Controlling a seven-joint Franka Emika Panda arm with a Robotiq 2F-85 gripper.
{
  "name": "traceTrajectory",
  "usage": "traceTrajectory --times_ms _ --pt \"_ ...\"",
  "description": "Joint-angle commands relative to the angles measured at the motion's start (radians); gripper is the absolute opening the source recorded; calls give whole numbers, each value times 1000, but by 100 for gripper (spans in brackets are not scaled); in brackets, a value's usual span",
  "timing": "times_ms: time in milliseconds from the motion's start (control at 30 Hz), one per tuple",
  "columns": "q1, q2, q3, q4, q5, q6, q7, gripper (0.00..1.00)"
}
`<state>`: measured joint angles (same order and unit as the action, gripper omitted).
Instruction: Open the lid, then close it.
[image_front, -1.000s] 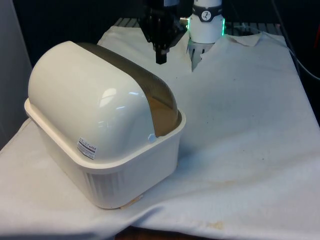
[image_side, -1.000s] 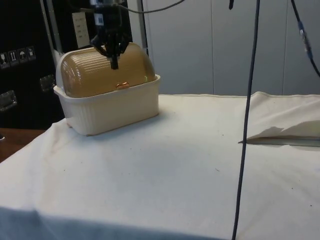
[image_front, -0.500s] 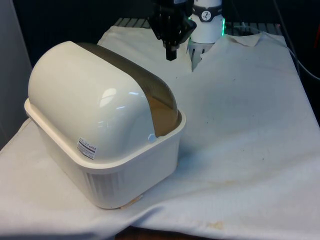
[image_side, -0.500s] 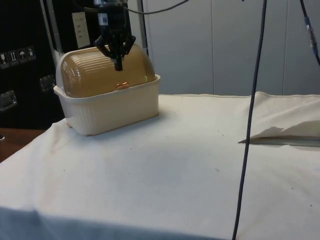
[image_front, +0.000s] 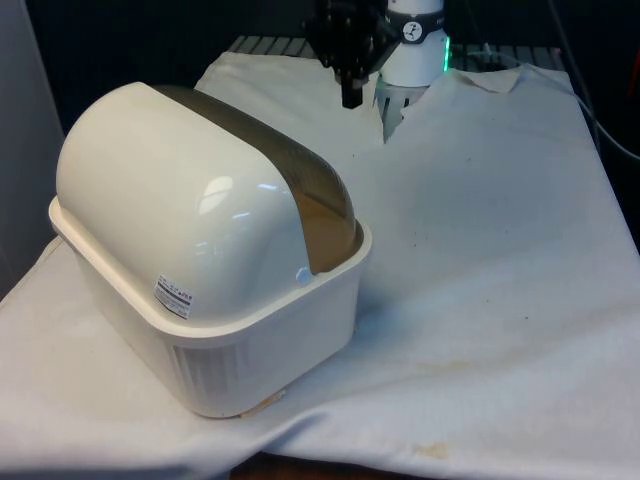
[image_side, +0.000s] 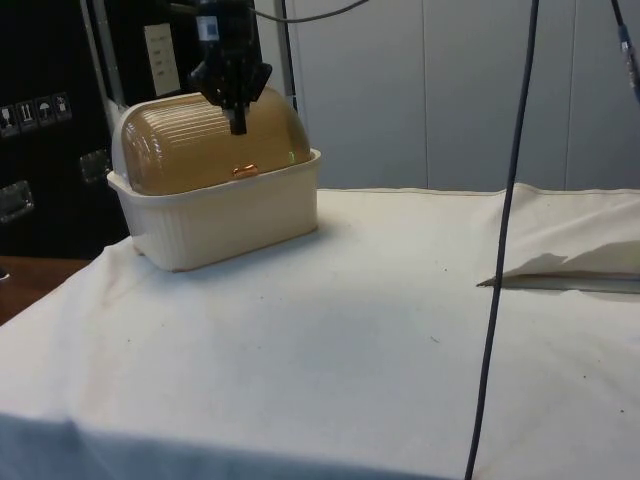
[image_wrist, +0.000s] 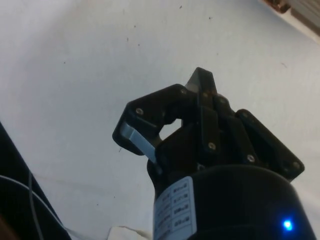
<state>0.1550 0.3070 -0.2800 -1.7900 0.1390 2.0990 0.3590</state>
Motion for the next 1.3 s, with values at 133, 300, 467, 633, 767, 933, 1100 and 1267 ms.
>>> traceTrajectory --times_ms 133,300,467,633,767,933,1100,1267 --pt "10 -50 9 -53 -10 22 14 0" --pt "14 -86 20 -95 -19 37 26 0" --pt "19 -124 36 -148 -27 65 41 0" --pt "20 -144 52 -179 -32 82 50 0" --pt "15 -148 66 -191 -26 80 40 0" --pt "16 -145 79 -197 -26 89 16 0" --pt "16 -140 85 -199 -24 89 -22 0" --pt "15 -133 88 -199 -23 89 -67 0"
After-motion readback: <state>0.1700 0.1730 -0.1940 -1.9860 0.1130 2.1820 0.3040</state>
